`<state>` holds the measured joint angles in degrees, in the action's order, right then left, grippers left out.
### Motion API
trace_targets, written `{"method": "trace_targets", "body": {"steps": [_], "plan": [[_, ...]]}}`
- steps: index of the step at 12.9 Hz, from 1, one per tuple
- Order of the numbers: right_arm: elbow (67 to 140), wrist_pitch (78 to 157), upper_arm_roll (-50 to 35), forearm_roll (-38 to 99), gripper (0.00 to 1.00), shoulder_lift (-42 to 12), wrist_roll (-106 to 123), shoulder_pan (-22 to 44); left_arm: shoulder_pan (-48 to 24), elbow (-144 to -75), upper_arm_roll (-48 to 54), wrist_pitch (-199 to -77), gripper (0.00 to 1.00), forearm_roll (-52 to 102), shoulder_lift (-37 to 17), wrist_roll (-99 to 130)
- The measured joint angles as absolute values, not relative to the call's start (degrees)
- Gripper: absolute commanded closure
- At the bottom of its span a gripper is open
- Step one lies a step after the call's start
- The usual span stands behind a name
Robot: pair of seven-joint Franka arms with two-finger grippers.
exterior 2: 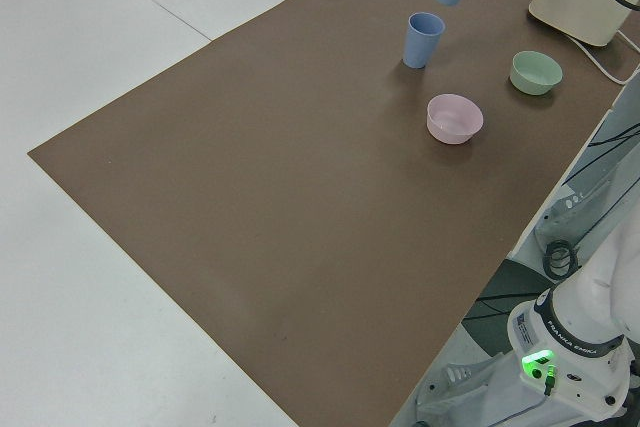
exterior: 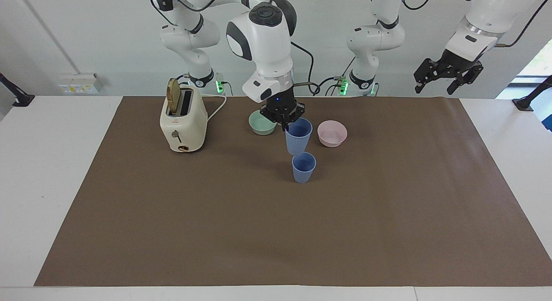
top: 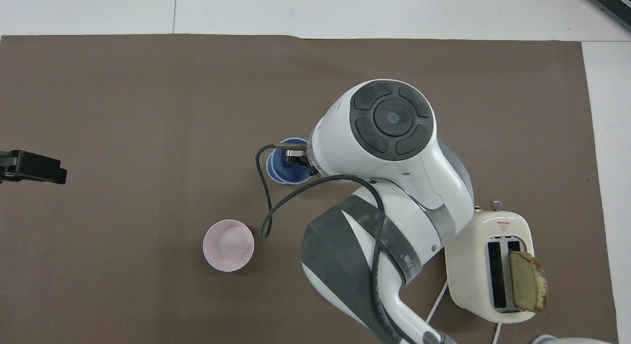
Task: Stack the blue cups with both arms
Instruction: 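Carry the held cup with the right gripper and lower it into the first cup, then open the right gripper and lift it off the stacked cups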
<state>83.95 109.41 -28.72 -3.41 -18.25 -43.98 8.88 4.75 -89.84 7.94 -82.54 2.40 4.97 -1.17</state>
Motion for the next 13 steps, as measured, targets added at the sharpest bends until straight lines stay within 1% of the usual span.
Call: {"method": "trace_targets", "body": {"steps": [3,9,13], "plan": [[83.9,112.0,-28.7,-3.6,1.00,-21.1,-44.6,9.5,4.7,-90.2,7.9,-82.5,0.00,2.4,5.3,-1.2],[83.8,112.1,-28.7,-3.7,1.00,-22.2,-45.4,9.9,4.7,-90.6,7.9,-82.5,0.00,2.4,5.5,-1.2],[83.9,113.2,-28.7,-5.0,1.00,-24.0,-45.4,9.9,4.7,-90.8,7.9,-82.5,0.00,2.4,5.5,-1.2]]}}
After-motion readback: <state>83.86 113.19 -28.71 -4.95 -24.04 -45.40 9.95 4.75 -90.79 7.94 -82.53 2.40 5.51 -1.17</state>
